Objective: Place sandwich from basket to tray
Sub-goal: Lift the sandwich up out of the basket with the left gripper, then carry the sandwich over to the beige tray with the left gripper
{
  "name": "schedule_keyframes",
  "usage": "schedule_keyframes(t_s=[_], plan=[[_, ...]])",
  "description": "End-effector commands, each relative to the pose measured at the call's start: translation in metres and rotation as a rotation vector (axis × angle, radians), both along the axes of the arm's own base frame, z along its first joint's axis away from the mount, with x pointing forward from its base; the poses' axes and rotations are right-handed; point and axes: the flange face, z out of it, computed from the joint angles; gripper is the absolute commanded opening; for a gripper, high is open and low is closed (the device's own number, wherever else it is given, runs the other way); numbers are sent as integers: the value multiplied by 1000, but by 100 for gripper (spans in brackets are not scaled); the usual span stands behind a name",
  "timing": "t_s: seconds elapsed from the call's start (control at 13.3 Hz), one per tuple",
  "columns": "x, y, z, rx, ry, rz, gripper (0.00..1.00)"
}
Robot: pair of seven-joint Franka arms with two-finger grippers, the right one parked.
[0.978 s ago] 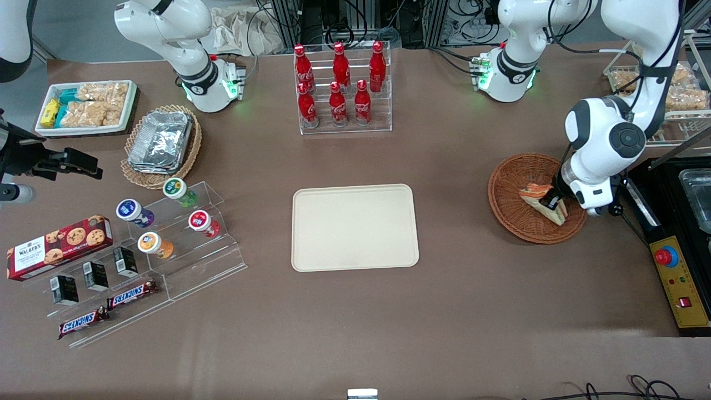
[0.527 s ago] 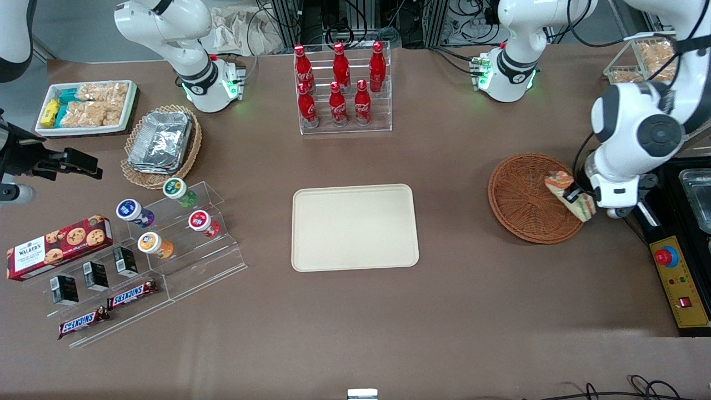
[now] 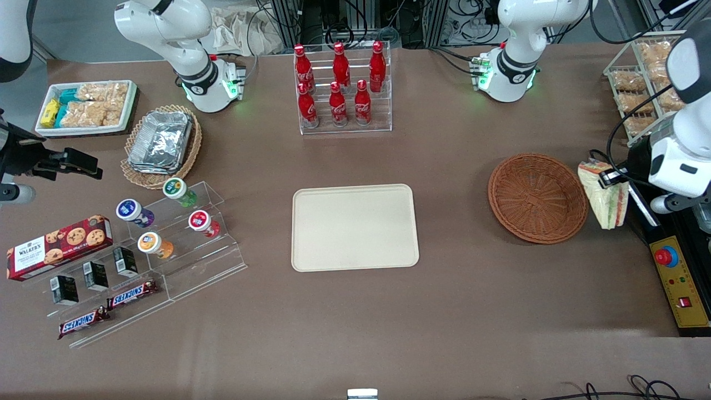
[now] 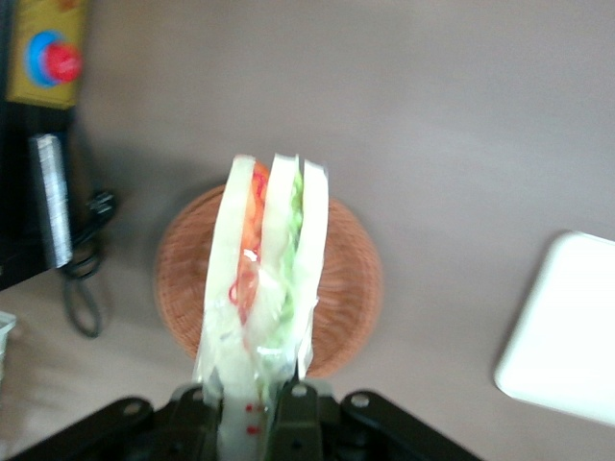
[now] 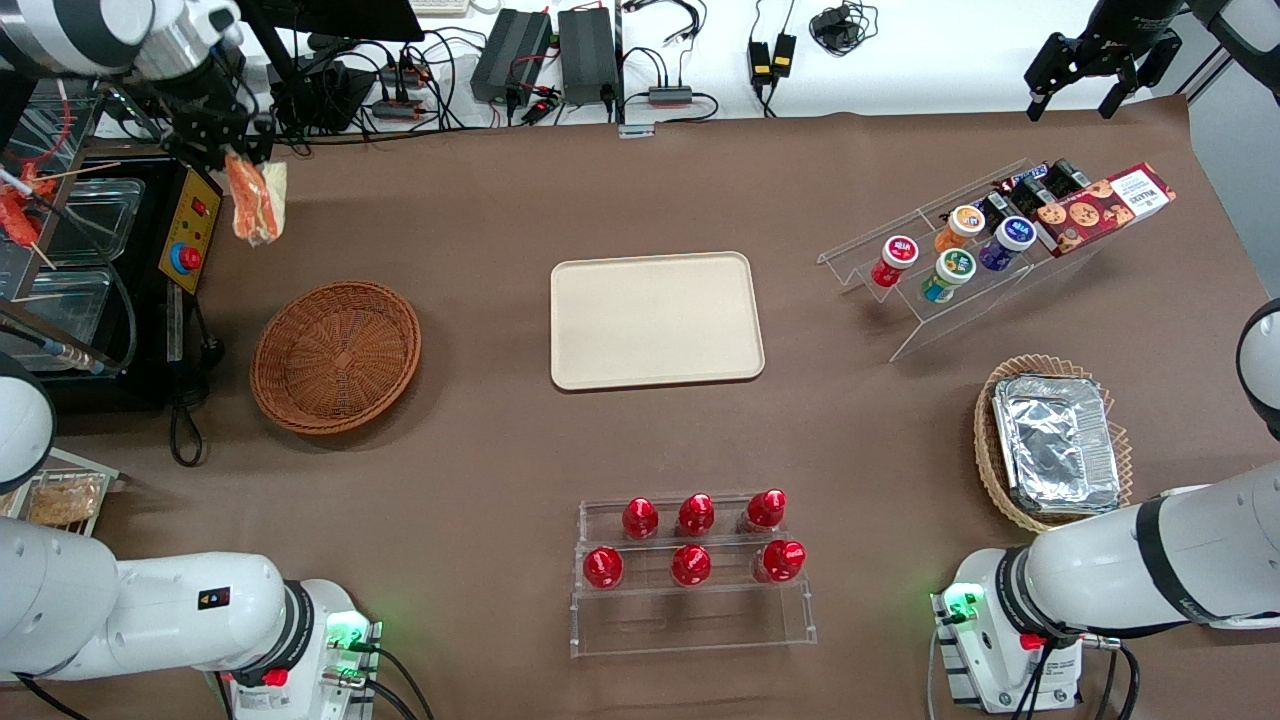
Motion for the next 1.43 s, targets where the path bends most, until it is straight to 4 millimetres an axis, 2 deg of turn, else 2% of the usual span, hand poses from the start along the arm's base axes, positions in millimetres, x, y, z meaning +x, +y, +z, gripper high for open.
schedule_keyframes(t_s=[0.0,0.08,0.3,0.45,0.6,0.68,0.83,0.9,1.05,1.2,1.35], plan=[[16,-50,11,-75,-1,-81,0],[14,-73,11,-81,-5,-101,0],[20,-146,-24,-115,12,-143,0],[24,-198,-63,-134,29,-145,0],[21,-259,-109,-137,39,-128,0],[20,-282,-136,-121,38,-120,0],[17,-315,-189,-93,46,-137,0],[12,-332,-208,-97,49,-147,0],[6,-350,-250,-101,59,-154,0],[-5,-358,-278,-63,61,-168,0],[-9,-367,-295,-61,61,-130,0]])
